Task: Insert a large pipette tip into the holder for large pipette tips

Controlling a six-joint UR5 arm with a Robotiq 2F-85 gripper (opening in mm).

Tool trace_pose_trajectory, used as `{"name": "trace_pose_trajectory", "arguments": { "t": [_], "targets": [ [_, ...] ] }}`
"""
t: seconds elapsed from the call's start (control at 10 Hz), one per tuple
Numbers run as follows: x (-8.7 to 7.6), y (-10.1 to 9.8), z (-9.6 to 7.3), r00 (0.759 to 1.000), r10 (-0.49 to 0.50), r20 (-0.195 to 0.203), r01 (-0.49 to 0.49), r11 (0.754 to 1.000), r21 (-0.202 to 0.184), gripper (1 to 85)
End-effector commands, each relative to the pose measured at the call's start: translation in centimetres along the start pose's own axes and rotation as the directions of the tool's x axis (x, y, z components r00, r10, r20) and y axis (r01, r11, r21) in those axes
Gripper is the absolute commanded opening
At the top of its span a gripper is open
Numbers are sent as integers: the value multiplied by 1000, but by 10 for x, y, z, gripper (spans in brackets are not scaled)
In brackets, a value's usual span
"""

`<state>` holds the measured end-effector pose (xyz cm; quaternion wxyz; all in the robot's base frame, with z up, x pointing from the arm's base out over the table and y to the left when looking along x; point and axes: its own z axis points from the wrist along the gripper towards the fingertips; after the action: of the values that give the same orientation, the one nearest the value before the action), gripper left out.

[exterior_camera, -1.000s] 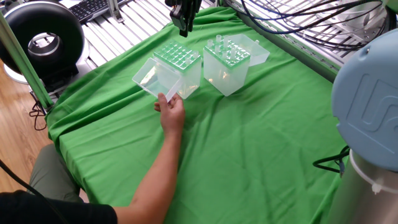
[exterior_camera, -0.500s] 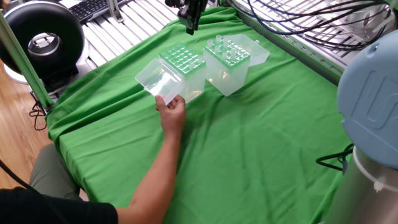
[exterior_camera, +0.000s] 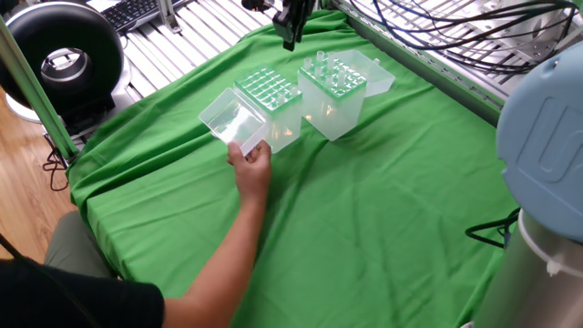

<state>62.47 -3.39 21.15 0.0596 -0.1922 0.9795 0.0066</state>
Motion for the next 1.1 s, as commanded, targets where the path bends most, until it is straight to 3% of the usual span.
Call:
{"name": "trace_pose_trajectory", "arguments": {
  "t": [0.0,0.2,0.4,0.6,1.0],
  "targets": [
    [-1,4,-1,1000,-26,12,26,999,-27,327],
    [1,11,-1,1000,-3,1,3,999,-50,347],
    [-14,37,-3,996,82,-21,-82,997,-14,343],
    [-37,50,-10,992,119,-37,-119,993,-5,340],
    [-94,58,0,998,65,16,-64,997,-54,367]
  ]
}}
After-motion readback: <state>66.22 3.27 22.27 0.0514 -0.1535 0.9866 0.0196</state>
